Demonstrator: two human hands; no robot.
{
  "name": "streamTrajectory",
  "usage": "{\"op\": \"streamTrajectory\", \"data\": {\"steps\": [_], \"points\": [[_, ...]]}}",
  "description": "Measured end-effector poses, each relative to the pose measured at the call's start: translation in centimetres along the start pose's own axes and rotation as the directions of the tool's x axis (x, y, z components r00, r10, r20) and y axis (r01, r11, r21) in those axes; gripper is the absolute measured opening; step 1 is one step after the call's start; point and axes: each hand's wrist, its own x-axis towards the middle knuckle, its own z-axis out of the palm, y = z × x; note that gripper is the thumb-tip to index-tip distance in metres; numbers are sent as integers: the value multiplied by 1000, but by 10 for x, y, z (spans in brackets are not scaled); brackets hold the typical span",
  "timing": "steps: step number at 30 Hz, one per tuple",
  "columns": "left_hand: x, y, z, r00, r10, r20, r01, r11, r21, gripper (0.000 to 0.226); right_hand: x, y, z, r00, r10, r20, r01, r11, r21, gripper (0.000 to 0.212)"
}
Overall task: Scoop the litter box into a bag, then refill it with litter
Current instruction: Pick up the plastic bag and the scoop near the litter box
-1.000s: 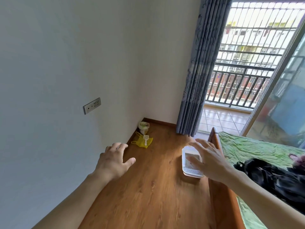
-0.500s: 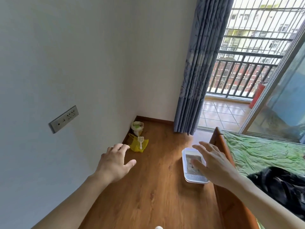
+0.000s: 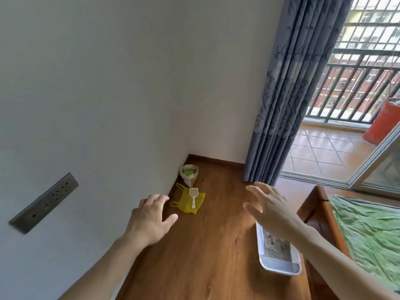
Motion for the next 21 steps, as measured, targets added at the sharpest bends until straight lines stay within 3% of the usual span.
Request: {"op": "streamTrajectory", "data": {"steps": [5, 21], "points": [[69, -2, 20, 998, -4, 66, 6, 1000, -18, 61, 72, 18, 15, 998, 4, 59, -2, 999, -37, 63], [343, -5, 22, 992, 89, 94, -74, 986, -153, 56, 287, 40, 18, 987, 138, 80, -136, 990, -27, 62]]}}
